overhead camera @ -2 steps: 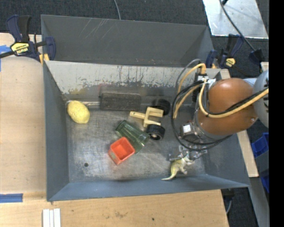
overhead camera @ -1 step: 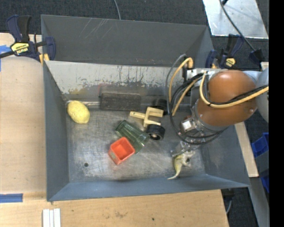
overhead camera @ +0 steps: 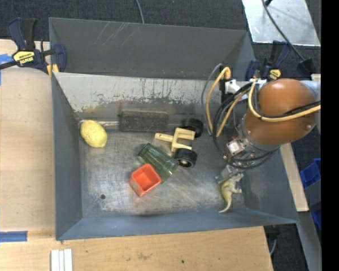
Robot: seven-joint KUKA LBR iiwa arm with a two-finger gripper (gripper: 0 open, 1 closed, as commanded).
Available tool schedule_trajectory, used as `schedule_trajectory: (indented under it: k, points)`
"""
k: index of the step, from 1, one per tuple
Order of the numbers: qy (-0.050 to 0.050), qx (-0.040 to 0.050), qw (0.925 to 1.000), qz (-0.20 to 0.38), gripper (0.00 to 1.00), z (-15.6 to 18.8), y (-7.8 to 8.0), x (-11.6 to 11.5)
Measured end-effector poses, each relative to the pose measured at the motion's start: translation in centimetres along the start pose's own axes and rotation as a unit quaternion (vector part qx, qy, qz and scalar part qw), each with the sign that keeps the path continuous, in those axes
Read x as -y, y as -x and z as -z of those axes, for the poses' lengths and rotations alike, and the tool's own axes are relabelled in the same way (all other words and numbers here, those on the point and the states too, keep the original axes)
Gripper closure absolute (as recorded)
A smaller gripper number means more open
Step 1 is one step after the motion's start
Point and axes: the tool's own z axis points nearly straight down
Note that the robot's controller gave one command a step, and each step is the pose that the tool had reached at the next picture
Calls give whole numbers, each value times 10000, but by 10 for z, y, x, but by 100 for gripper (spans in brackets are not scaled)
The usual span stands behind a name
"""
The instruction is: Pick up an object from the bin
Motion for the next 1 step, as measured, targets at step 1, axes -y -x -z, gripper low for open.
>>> schedule_trajectory:
  k: [1]
  points:
    - [-24,7,9985,-548,100,19,53,-3]
